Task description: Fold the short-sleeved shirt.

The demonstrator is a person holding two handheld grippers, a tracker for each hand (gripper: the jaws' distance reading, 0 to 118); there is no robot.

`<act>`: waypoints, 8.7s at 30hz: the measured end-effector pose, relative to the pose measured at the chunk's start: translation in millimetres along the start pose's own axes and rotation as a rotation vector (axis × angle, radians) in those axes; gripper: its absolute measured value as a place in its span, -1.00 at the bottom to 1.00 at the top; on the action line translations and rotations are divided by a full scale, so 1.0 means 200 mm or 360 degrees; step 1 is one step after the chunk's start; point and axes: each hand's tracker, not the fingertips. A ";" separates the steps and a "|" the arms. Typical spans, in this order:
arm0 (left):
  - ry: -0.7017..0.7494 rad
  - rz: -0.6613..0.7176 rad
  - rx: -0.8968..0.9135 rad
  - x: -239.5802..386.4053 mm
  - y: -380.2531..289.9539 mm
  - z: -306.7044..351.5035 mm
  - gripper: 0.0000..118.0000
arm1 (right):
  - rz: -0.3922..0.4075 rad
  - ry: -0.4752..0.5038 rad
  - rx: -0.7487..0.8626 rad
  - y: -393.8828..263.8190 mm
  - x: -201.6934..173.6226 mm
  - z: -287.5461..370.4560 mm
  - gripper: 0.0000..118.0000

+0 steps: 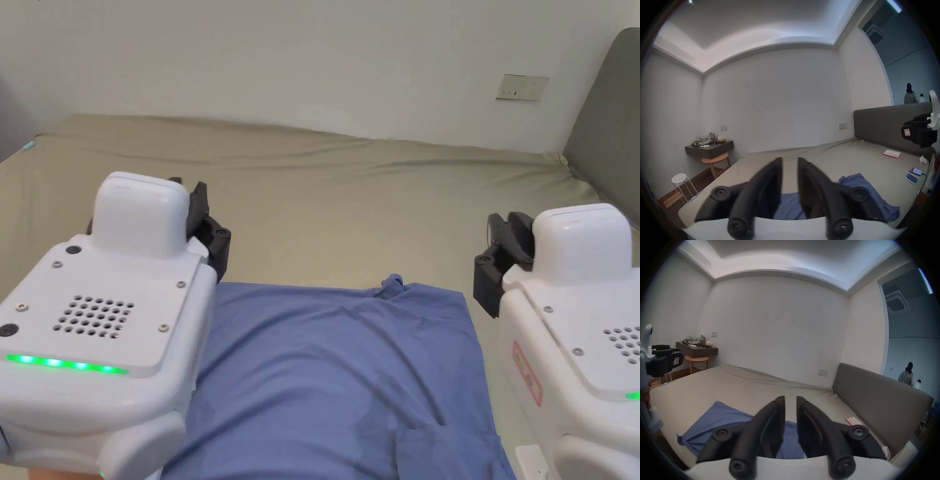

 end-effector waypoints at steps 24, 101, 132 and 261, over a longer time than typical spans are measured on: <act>-0.0065 0.0001 -0.0466 -0.27 -0.36 -0.02 -0.96 | 0.0111 0.0098 -0.0163 -0.09 -0.17 -0.02 -1.00; 0.0196 0.0536 -0.1256 -0.64 -1.14 -0.34 -0.92 | -0.0740 0.0055 -0.1413 -1.19 0.49 -0.49 -0.86; 0.0128 0.0159 -0.0921 -0.36 -0.90 -0.76 0.79 | -0.0261 -0.0030 -0.0860 -0.88 0.32 -0.94 0.88; 0.0119 0.0039 -0.1116 -0.49 -0.98 -0.16 0.89 | -0.0234 -0.0064 -0.1323 -0.93 0.46 -0.39 0.91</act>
